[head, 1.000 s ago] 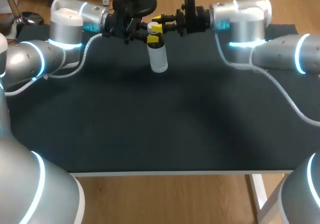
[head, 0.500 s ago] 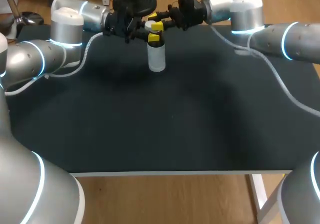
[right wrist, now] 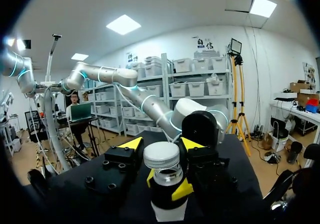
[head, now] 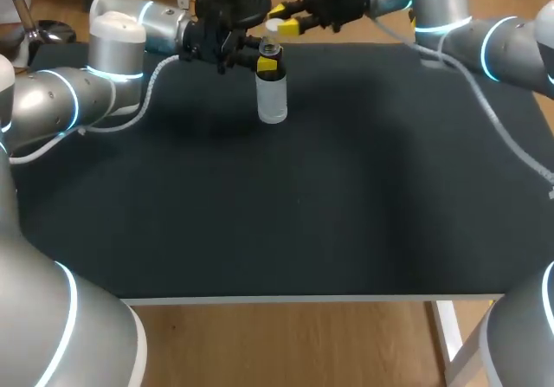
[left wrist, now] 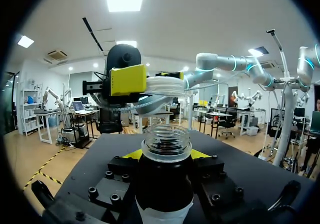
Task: Unscrew the bottle cap
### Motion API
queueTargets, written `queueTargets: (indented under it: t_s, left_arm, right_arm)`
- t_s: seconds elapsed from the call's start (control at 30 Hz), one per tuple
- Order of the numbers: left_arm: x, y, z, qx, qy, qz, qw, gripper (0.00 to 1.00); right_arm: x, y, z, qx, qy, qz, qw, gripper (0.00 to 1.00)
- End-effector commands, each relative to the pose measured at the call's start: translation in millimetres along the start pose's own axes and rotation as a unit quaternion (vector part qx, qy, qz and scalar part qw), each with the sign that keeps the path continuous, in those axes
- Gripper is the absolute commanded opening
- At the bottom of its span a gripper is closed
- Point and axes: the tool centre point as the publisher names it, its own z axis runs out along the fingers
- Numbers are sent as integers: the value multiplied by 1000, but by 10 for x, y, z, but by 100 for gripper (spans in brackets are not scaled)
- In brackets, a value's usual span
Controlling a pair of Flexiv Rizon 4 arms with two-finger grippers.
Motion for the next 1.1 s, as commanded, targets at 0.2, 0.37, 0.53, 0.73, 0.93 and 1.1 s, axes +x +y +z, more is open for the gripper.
queueTargets:
  t_s: [0.2, 0.37, 0.53, 0.73, 0.93, 1.1]
  left_arm:
    - [-35, 11, -8, 1, 4, 0, 1000, 0]
    - [-35, 11, -8, 1, 4, 0, 1000, 0]
    - [-35, 11, -8, 1, 4, 0, 1000, 0]
    - [-35, 11, -8, 1, 4, 0, 1000, 0]
    - [-35, 11, -8, 1, 4, 0, 1000, 0]
    - [-35, 11, -8, 1, 4, 0, 1000, 0]
  right_arm:
    - [294, -123, -680, 19, -142, 3, 990, 0]
    - [481, -317, -893, 49, -219, 17, 974, 0]
    - [719, -630, -1131, 78, -290, 39, 953, 0]
    - [889, -1075, -1338, 70, -345, 67, 934, 0]
    - [1052, -1410, -1418, 64, -396, 79, 913, 0]
    - [1103, -1648, -1450, 82, -439, 81, 891, 0]
